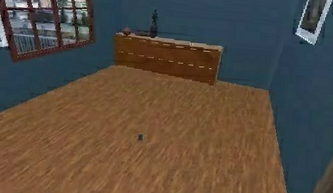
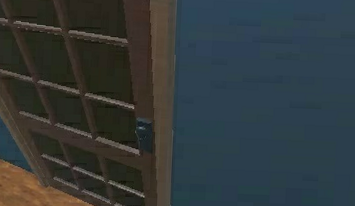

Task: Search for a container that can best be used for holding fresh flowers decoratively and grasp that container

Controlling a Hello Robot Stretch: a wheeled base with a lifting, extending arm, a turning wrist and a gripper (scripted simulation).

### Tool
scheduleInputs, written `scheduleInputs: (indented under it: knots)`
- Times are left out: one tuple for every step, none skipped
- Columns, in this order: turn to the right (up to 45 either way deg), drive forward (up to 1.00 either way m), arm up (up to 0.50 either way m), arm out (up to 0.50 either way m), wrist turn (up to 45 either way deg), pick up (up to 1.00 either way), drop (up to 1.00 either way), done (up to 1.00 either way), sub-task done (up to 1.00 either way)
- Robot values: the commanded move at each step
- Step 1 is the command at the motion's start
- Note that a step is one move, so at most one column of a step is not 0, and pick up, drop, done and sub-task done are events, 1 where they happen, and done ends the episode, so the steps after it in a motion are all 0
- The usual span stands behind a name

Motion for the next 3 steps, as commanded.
scheduleInputs:
  knots:
    - [3.0, 0.0, 0.0, 0.0, 0.0, 0.0, 0.0, 0.0, 0.0]
    - [0.0, 1.0, 0.0, 0.0, 0.0, 0.0, 0.0, 0.0, 0.0]
    - [0.0, 0.8, 0.0, 0.0, 0.0, 0.0, 0.0, 0.0, 0.0]
